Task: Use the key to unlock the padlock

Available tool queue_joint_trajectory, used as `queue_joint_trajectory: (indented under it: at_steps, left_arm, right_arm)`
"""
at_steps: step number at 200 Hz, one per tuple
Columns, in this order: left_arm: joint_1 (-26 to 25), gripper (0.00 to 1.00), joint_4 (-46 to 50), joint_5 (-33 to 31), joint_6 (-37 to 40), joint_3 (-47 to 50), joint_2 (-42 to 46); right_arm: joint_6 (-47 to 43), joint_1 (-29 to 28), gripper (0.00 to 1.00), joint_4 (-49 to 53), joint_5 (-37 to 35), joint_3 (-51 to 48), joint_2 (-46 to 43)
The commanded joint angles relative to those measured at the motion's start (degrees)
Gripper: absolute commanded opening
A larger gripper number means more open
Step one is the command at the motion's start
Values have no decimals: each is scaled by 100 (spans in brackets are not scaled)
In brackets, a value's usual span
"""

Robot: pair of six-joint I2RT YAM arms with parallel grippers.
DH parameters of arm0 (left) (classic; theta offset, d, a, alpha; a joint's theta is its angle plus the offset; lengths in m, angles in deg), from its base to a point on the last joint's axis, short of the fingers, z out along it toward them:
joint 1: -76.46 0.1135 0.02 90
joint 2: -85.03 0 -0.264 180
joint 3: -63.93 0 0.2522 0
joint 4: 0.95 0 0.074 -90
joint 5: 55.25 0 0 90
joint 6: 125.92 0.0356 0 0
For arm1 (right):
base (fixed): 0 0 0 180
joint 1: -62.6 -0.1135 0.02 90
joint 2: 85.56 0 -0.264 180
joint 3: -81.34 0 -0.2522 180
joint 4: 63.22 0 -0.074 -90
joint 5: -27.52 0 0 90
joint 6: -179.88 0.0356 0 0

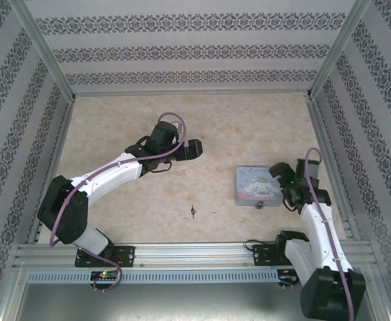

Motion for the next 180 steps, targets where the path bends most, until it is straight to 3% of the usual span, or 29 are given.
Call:
queue_joint_trajectory:
  at_steps: [1,25,47,119,180]
  left_arm:
    - [-169,100,105,235,-379,235,238]
    - [-375,100,-136,285,-624,572,321]
    - [-523,100,-428,331,-766,729,197]
    - [-617,100,-1050,501,-1101,698,-186]
    - [-515,99,-899,-134,-984,942,17]
  right_arm:
    - [978,-874,96,-385,-195,-194,20]
    - [1102,-1868,96,-723,-508,-1,409]
    - [767,-2370,97,-750,-670,367,970]
    - [526,-3178,97,-1332,-590,1284,2417]
    - [929,-3933,98,-1908,-384,2348,3941]
